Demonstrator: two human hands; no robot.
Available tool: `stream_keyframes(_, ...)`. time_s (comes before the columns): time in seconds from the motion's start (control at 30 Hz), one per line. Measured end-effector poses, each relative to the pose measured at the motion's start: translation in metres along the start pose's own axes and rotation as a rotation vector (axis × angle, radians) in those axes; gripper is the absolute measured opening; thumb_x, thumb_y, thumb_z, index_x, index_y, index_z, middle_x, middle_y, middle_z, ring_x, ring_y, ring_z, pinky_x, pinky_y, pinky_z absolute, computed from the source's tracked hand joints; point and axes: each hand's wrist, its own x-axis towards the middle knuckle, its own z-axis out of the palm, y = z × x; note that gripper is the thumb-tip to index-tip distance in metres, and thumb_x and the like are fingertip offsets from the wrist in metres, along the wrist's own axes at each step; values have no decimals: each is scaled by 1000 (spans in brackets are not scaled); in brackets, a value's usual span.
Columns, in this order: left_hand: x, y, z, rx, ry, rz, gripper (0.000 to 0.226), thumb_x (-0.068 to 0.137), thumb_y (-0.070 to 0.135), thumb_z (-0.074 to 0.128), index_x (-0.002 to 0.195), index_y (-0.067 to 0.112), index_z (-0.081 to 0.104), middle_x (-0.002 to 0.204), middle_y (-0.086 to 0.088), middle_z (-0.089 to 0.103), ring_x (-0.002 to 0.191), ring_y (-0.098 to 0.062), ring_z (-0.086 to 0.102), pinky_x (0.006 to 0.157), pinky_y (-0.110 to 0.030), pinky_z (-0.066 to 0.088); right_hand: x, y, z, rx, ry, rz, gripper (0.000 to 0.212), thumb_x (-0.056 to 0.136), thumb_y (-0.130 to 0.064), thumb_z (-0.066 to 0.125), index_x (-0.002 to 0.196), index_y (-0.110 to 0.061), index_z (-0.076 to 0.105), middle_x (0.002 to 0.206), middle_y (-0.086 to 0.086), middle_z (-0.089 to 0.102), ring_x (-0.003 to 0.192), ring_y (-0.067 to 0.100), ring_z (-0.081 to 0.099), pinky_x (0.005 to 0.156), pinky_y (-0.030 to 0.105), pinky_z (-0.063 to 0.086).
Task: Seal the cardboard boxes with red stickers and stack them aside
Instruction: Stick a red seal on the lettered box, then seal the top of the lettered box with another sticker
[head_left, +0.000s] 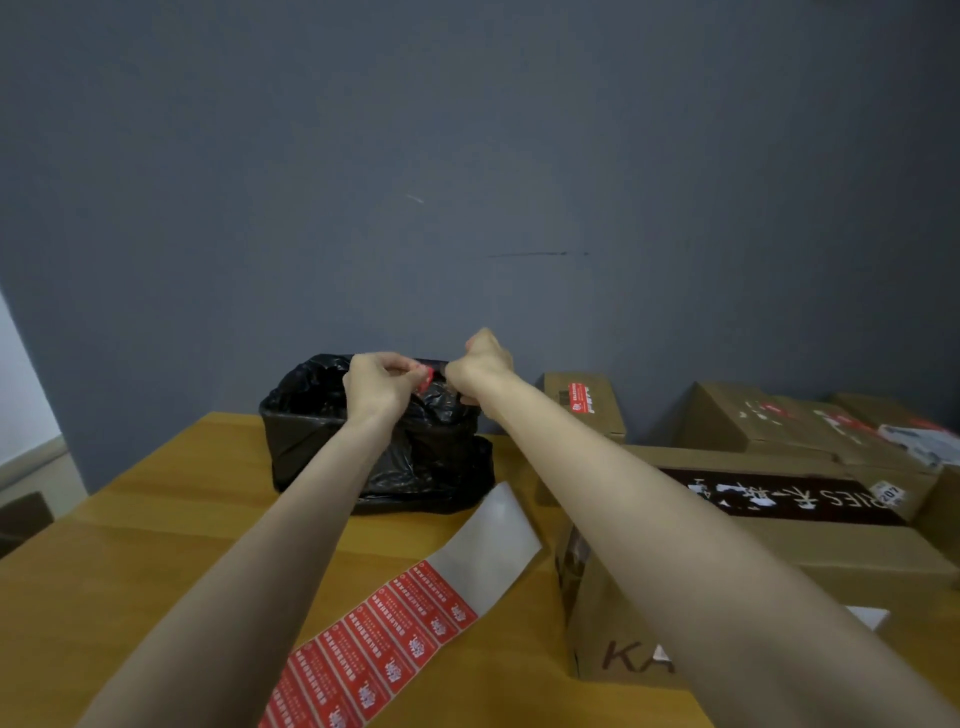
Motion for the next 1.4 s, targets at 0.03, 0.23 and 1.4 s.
stream_keyframes(0.03,2,-1,-2,100,-8,30,10,84,11,68,83,2,71,79,-5,67,80,-15,59,84,-28,46,1,2,-3,-17,-19,7,42,86,-2,55,125,-6,41,128,14,45,107,27,49,95,38,49)
stream_keyframes(0.23,8,-5,-7,430,-35,109,12,80,19,72,73,11,74,84,-12,72,89,-27,64,85,-41,52,-3,9,-10,-52,-89,5,28,88,0,55,115,-4,50,109,12,50,103,26,56,86,38,55)
stream_keyframes(1.4,-124,53,50,286,-570,297,27,91,30,58,105,10,69,107,-5,68,101,-16,61,92,-30,47,-93,103,-180,-74,127,-111,21,87,-21,63,67,-17,67,79,0,67,80,15,61,72,24,48)
